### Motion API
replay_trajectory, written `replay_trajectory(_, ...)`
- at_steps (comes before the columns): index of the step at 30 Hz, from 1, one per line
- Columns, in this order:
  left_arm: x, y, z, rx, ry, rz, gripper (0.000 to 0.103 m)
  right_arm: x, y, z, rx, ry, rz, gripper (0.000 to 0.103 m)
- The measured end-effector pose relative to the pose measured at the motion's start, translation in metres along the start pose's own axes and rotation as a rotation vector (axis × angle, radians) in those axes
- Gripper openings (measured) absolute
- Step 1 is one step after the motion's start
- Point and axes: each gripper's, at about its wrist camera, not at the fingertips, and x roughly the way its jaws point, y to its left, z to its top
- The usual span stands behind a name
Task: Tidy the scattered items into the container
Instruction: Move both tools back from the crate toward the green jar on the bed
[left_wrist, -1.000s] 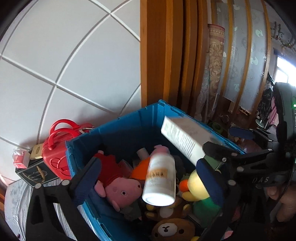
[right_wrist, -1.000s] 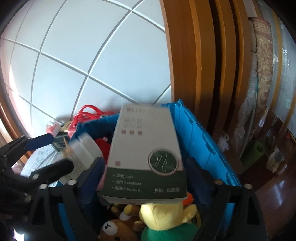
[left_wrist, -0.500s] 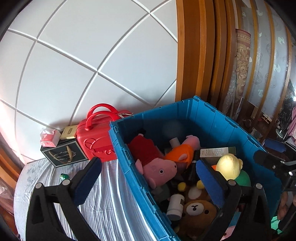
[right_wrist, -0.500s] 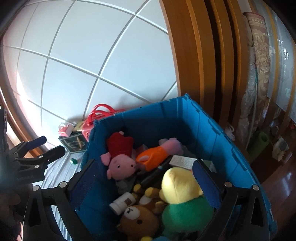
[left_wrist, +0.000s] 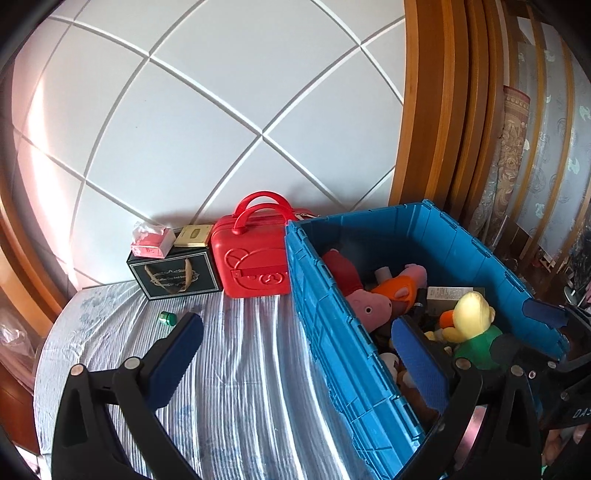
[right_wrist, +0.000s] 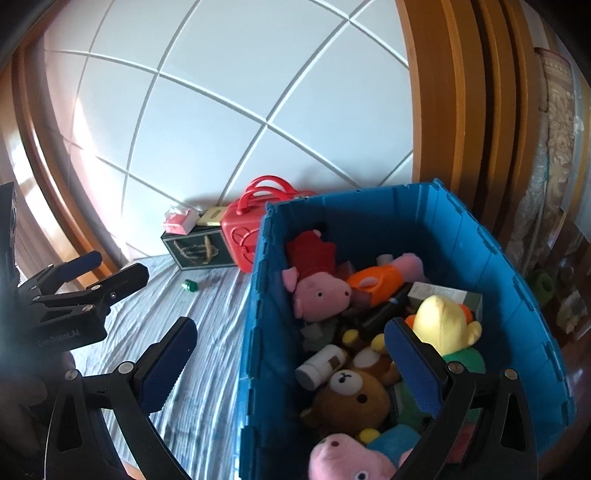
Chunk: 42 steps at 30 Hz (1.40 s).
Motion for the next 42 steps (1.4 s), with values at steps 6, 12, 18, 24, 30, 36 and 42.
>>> replay_trajectory(6,-0.009,0.038,-0.022,-0.012,0.031,0.052,0.103,0.000,0.035,-0.009,-0.036,0.011,0.001,0.103)
replay_trajectory(12,-0.021,0.077,-0.038,-0.047,0.036,0.098,0.103,0.007,0.067,-0.020,-0.054,0.042,0.016,0.103)
replay_trajectory(18,-0.036,0.106,-0.049,-0.067,0.038,0.119,0.103,0.012,0.107,-0.033,-0.084,0.067,0.044,0.103)
replay_trajectory(24,-0.048,0.127,-0.059,-0.083,0.046,0.143,0.103,0.018,0.140,-0.048,-0.123,0.090,0.048,0.103)
replay_trajectory(30,-0.056,0.155,-0.073,-0.123,0.062,0.178,0.103,0.025,0.161,-0.061,-0.131,0.123,0.055,0.103)
replay_trajectory(36,-0.063,0.179,-0.086,-0.157,0.083,0.212,0.103,0.027,0.180,-0.071,-0.136,0.142,0.065,0.103)
replay_trajectory(42,-0.065,0.194,-0.098,-0.182,0.113,0.224,0.103,0.027,0.188,-0.075,-0.133,0.144,0.060,0.103)
